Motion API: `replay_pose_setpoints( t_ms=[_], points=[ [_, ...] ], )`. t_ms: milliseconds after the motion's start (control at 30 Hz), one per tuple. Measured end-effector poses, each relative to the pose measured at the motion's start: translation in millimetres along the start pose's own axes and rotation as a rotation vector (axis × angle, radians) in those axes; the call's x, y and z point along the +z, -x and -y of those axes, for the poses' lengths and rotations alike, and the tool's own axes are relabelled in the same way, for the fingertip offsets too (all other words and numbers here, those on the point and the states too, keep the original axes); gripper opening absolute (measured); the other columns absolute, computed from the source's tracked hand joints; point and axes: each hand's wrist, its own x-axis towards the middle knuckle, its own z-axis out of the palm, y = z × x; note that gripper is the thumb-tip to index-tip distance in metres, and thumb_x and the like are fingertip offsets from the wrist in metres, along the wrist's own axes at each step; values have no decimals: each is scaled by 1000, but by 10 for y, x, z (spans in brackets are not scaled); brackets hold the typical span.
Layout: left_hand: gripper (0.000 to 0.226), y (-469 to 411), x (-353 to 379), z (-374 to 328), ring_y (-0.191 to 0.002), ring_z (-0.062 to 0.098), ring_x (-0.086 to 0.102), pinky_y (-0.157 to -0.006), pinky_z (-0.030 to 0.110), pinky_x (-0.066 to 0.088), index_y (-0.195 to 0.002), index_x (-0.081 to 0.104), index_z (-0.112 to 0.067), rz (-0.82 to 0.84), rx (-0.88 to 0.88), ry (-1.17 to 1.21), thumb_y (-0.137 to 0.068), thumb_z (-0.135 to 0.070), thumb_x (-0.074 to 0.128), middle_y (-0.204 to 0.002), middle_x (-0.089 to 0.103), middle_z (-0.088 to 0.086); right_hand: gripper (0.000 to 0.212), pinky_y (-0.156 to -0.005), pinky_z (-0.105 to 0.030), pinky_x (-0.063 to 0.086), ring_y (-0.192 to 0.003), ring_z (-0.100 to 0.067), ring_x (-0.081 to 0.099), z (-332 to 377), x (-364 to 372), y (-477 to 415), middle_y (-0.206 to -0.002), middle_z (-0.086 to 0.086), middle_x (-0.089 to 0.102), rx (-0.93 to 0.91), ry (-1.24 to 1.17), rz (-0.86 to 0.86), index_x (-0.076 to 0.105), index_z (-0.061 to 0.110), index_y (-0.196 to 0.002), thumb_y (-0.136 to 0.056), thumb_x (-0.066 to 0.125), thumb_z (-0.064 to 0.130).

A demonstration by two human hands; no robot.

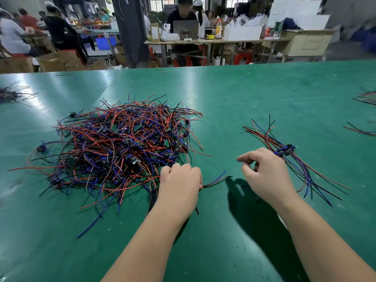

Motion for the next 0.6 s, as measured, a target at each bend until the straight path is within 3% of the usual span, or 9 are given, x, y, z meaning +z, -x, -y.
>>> replay_pose_setpoints(
  t_ms=[100, 233, 333, 433, 600],
  points=[
    [8, 4, -31, -121, -95, 18, 50, -81, 33, 20, -97, 53, -29, -268, 34, 164, -97, -25, 45, -97, 59, -10, 19, -62, -17, 29, -59, 4, 45, -1, 6, -12, -78, 8, 60, 21, -16, -44, 72, 19, -84, -78, 62, 4],
    [8, 55, -133, -295, -75, 18, 55, -71, 31, 41, -88, 56, -17, -617, 34, 741, -90, -12, 49, -82, 59, -5, 19, -51, -15, 37, -48, -7, 47, 14, 3, -28, -67, 7, 61, 213, -231, -67, 66, 19, -85, -77, 60, 3],
    [13, 53, -154, -339, -69, 6, 55, -67, 21, 46, -85, 52, -25, -525, -96, 1143, -96, -18, 50, -79, 61, -5, 26, -52, -15, 41, -53, -6, 51, 112, -62, 2, -79, -1, 67, 277, -695, 259, 71, 18, -91, -80, 62, -4],
    [15, 8, -150, -328, -63, 4, 57, -65, 20, 48, -84, 55, -20, -422, -209, 1383, -96, -11, 52, -74, 62, -7, 25, -56, -14, 42, -64, -6, 53, 223, -80, 93, -88, 1, 72, 117, -902, 605, 75, 21, -91, -71, 71, 6],
    [12, -2, -159, -305, -64, 4, 58, -63, 16, 47, -82, 60, -17, -389, -219, 1445, -93, -12, 57, -67, 64, -10, 25, -50, -18, 43, -57, -13, 60, 272, -94, 115, -73, -6, 69, 150, -989, 653, 75, 15, -83, -60, 82, 9]
  ],
)
